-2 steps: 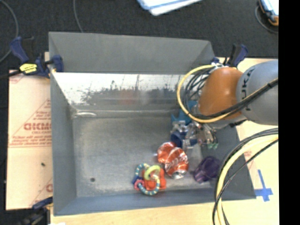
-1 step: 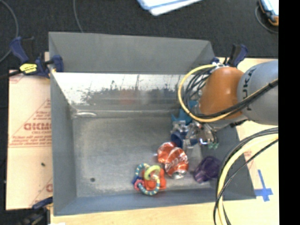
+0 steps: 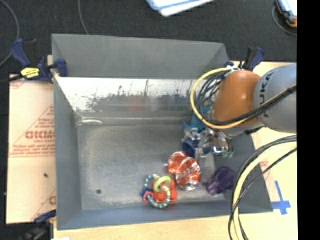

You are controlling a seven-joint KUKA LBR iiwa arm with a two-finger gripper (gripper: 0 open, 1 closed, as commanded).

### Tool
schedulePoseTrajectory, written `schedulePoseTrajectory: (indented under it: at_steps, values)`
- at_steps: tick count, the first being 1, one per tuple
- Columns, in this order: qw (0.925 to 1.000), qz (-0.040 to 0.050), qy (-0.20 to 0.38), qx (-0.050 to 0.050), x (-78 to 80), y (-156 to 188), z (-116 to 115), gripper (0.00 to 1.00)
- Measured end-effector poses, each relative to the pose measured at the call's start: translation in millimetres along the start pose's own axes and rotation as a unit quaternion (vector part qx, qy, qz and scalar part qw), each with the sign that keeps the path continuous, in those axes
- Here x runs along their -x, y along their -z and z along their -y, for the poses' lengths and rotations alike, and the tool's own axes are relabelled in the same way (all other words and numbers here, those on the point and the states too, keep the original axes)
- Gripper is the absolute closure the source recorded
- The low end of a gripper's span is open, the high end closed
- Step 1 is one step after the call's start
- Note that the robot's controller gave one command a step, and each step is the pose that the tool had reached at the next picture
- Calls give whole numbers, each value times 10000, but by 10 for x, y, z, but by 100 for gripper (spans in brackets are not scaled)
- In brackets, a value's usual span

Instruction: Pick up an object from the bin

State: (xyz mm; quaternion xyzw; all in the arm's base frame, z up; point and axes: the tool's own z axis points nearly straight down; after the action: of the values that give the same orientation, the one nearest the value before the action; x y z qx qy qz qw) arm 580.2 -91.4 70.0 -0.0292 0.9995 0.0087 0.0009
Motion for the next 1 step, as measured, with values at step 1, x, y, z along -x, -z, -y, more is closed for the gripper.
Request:
schedulePoseTrajectory:
  at_steps: [1]
  values:
    - [10000, -6, -78, 0, -3, -4, 4, 0]
